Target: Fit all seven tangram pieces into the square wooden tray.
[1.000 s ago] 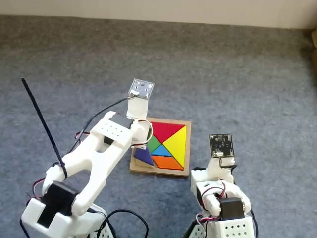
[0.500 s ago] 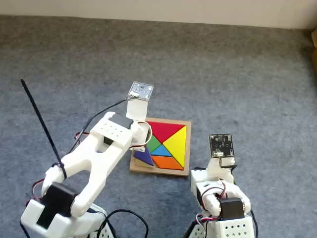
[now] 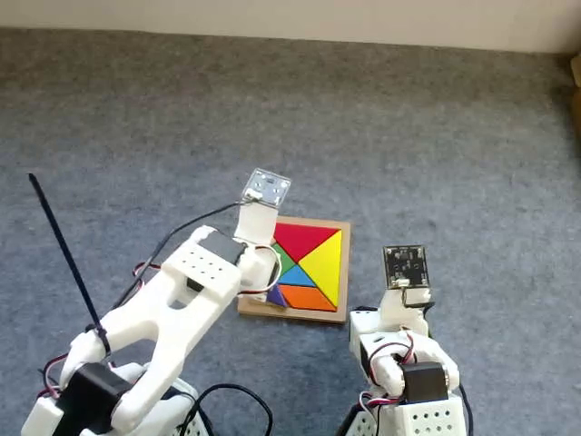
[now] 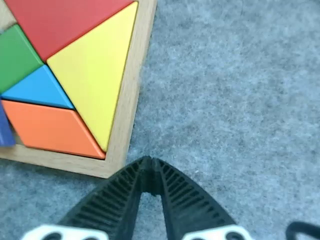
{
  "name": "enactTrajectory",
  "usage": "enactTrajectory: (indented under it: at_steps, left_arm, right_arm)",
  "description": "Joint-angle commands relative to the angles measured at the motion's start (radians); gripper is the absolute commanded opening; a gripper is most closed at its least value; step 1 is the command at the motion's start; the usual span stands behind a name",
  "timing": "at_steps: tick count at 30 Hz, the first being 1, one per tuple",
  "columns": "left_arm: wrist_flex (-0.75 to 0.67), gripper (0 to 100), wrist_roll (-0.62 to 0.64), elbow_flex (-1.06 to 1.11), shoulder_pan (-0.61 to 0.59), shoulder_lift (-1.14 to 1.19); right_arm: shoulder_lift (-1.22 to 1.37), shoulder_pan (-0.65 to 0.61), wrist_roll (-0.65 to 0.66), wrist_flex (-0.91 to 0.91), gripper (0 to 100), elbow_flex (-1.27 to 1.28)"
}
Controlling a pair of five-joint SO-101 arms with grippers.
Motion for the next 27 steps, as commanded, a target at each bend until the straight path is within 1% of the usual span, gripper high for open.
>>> enactTrajectory:
  at_steps: [1, 9, 17, 20, 23, 25, 27]
  left_arm:
    - [0.008, 9, -0.003, -0.004, 0.036, -0.031]
    - [0.014, 8, -0.003, -0.012, 0.035, -0.031]
    - [0.000, 8, -0.003, 0.050, 0.041, -0.206]
    - [-0.109, 9, -0.003, 0.099, 0.044, -0.236]
    - [-0.207, 9, -0.003, 0.128, 0.044, -0.194]
    - [-0.230, 9, -0.003, 0.119, 0.044, -0.142]
    - [-0.224, 9, -0.003, 0.073, 0.044, -0.087]
  right_arm:
    - [-0.016, 0.008, -0.005, 0.007, 1.5, 0.150]
    - [-0.016, 0.008, -0.005, 0.007, 1.5, 0.150]
    - [-0.016, 0.008, -0.005, 0.007, 1.5, 0.150]
    - [-0.016, 0.008, -0.005, 0.007, 1.5, 0.150]
    - [-0.016, 0.008, -0.005, 0.007, 1.5, 0.150]
    - [-0.016, 0.008, -0.005, 0.007, 1.5, 0.150]
    - [-0.016, 0.008, -0.005, 0.007, 1.5, 0.150]
